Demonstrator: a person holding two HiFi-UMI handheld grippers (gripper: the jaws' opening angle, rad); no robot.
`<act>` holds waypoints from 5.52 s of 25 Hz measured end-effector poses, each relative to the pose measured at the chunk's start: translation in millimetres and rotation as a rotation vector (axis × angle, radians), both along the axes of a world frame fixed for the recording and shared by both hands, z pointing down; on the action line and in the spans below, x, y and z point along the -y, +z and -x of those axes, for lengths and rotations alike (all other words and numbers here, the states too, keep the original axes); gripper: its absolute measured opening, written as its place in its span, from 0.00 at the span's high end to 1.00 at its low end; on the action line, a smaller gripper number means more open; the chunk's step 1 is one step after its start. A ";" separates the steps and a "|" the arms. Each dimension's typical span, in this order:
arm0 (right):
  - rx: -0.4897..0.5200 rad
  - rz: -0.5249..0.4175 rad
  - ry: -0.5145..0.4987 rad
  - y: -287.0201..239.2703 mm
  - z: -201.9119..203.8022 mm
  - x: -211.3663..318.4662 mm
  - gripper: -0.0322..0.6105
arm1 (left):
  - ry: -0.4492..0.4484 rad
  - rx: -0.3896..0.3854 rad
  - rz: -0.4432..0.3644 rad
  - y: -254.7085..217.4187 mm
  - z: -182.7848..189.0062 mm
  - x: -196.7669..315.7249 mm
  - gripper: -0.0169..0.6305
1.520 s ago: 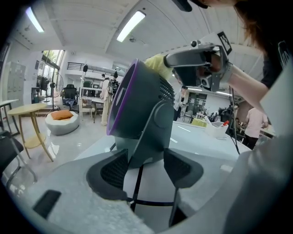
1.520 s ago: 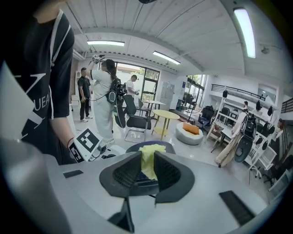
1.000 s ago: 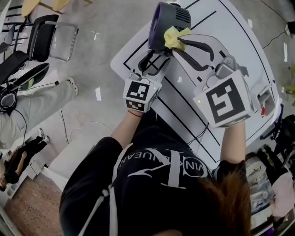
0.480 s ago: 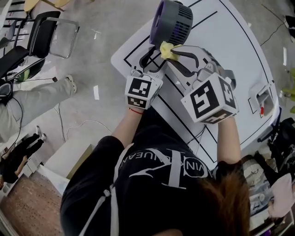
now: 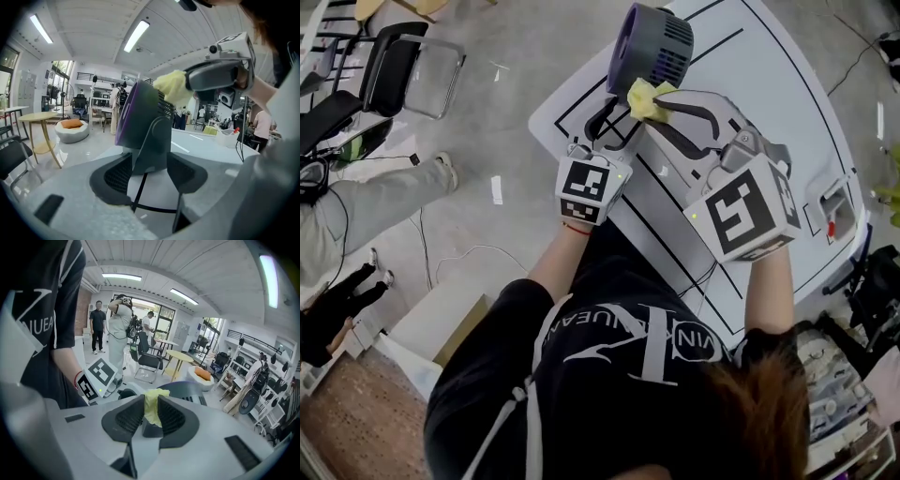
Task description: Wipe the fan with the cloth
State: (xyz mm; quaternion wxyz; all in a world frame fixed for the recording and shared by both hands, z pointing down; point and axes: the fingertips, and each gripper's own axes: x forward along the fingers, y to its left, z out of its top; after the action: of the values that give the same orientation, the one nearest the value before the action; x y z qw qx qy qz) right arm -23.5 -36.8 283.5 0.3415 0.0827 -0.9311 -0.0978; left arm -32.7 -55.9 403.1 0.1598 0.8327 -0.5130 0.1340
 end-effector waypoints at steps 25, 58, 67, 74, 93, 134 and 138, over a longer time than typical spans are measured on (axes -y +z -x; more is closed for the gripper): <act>0.034 0.119 0.149 -14.5 37.0 168.4 0.81 | 0.156 -0.066 0.067 2.7 -5.7 8.1 0.62; -0.093 0.043 0.059 -25.2 26.5 46.0 0.82 | 0.152 -0.083 0.075 7.9 -7.4 6.6 0.62; -0.145 0.074 0.025 11.9 41.3 4.7 0.82 | 0.204 -0.043 0.052 6.8 0.2 3.3 0.67; -0.110 0.056 0.093 25.2 43.3 -2.0 0.82 | 0.363 0.070 0.037 12.0 0.7 1.3 0.69; 0.150 0.362 0.642 62.0 -63.8 -29.3 0.81 | 0.581 0.424 -0.101 29.8 -17.0 -7.3 0.90; 0.211 0.220 0.670 34.5 -102.9 -102.8 0.81 | 0.361 0.059 0.116 28.2 -92.6 -84.1 0.87; 0.262 0.190 0.675 24.6 -54.5 -89.7 0.81 | 0.506 0.045 0.078 16.4 -59.8 -76.7 0.96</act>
State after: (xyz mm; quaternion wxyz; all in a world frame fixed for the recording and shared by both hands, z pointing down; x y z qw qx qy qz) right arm 31.0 52.9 308.1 0.2389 0.3647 -0.8921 0.1185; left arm 27.1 20.8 419.4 0.1416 0.9245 -0.2864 0.2077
